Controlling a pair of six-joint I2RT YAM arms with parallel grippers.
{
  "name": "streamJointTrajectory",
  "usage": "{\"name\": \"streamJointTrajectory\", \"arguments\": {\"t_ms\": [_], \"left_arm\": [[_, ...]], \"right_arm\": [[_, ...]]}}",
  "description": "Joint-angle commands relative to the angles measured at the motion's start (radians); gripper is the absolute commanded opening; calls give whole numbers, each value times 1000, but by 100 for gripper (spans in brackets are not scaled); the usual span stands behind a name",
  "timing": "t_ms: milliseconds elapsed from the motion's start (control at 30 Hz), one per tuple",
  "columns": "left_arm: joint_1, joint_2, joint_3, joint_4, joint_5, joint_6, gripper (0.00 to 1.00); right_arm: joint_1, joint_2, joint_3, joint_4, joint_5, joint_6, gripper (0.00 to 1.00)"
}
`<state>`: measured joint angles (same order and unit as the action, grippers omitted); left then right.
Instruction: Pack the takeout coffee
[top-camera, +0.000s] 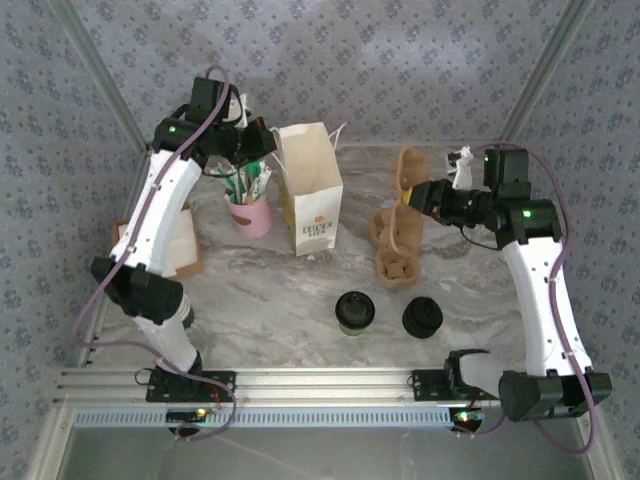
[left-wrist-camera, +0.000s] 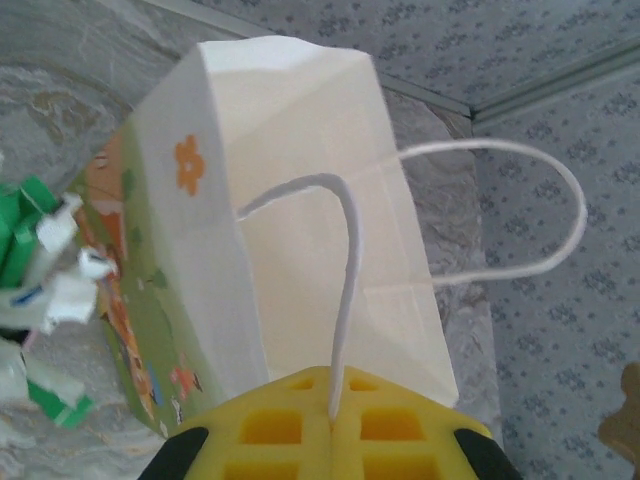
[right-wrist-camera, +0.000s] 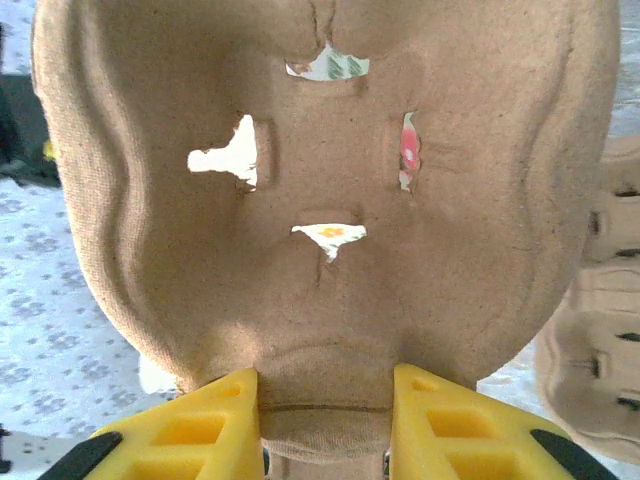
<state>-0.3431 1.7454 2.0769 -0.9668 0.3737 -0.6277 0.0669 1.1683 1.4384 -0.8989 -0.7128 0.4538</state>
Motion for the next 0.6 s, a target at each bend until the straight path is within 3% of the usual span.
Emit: {"name": "streamJointTrajectory", "arguments": {"t_ms": [0,567], "left_arm": [[-10,-126,-80,58,-8,-39,0],[-42,-452,-498,200,12,-136,0]], "right_arm": [[24,-18,58,47,-96,64,32],[342,100,237,279,-118,318,32]]}}
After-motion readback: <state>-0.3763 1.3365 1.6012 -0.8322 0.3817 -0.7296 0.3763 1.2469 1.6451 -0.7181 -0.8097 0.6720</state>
